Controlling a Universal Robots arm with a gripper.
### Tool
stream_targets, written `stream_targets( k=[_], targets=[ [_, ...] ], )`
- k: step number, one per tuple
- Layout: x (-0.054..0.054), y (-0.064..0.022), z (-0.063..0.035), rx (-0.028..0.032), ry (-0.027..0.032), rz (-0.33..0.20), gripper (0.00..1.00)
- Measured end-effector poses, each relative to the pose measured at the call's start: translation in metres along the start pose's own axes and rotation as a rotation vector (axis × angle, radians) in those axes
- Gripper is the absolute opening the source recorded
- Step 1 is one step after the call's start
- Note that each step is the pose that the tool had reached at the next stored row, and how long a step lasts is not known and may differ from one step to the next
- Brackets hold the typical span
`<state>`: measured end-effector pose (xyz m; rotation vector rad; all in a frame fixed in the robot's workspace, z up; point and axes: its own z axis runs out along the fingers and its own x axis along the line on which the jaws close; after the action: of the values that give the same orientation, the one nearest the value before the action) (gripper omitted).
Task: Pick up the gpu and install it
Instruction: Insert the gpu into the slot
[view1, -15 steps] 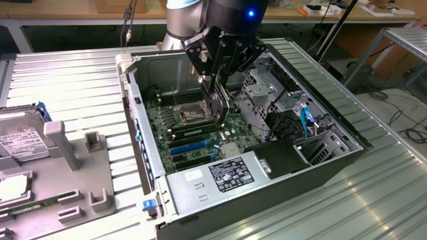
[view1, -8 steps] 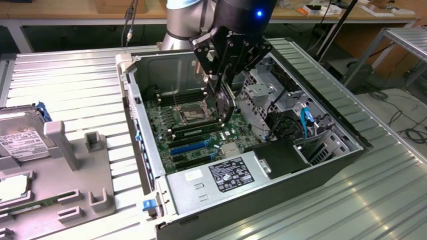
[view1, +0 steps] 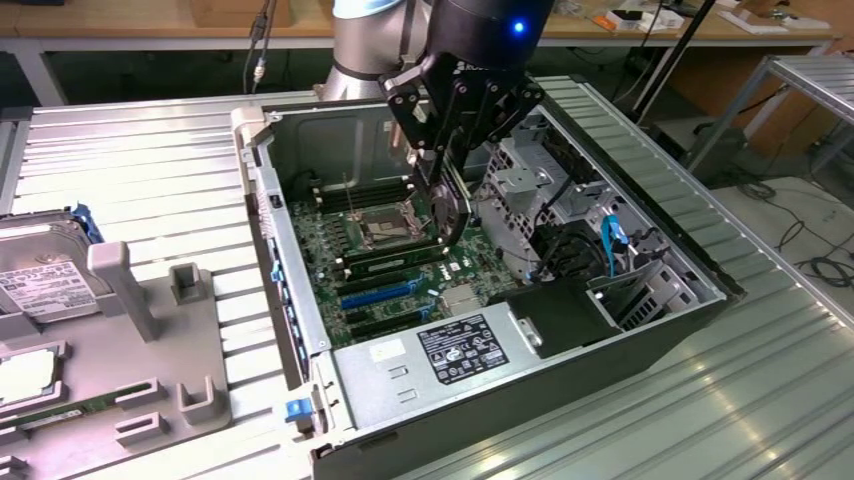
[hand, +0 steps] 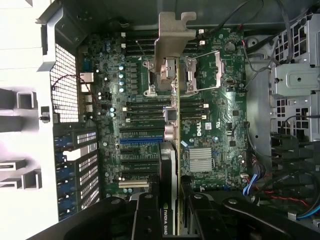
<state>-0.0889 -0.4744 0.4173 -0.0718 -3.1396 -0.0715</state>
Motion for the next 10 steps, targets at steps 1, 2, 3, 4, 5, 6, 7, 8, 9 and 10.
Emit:
stream_targets(
  k=[1,2,3,4,5,6,7,8,9,10],
  targets=[
    [0.0000,0.0000,0.0000,0.0000,0.0000,0.000,0.27],
    [0.0000,0.0000,0.0000,0.0000,0.0000,0.000,0.27],
    [0.0000,0.0000,0.0000,0.0000,0.0000,0.000,0.27],
    [0.0000,0.0000,0.0000,0.0000,0.0000,0.000,0.27],
    [0.0000,0.0000,0.0000,0.0000,0.0000,0.000,0.27],
    [0.0000,0.0000,0.0000,0.0000,0.0000,0.000,0.27],
    [0.0000,0.0000,0.0000,0.0000,0.0000,0.000,0.27],
    [-0.0002,0.0000,0.0000,0.0000,0.0000,0.000,0.27],
    [-0.0014,0.0000,0.0001,-0.0001,0.0000,0.000,0.27],
    [-0.0026,0.0001,0.0000,0.0000,0.0000,0.000,0.27]
  ],
)
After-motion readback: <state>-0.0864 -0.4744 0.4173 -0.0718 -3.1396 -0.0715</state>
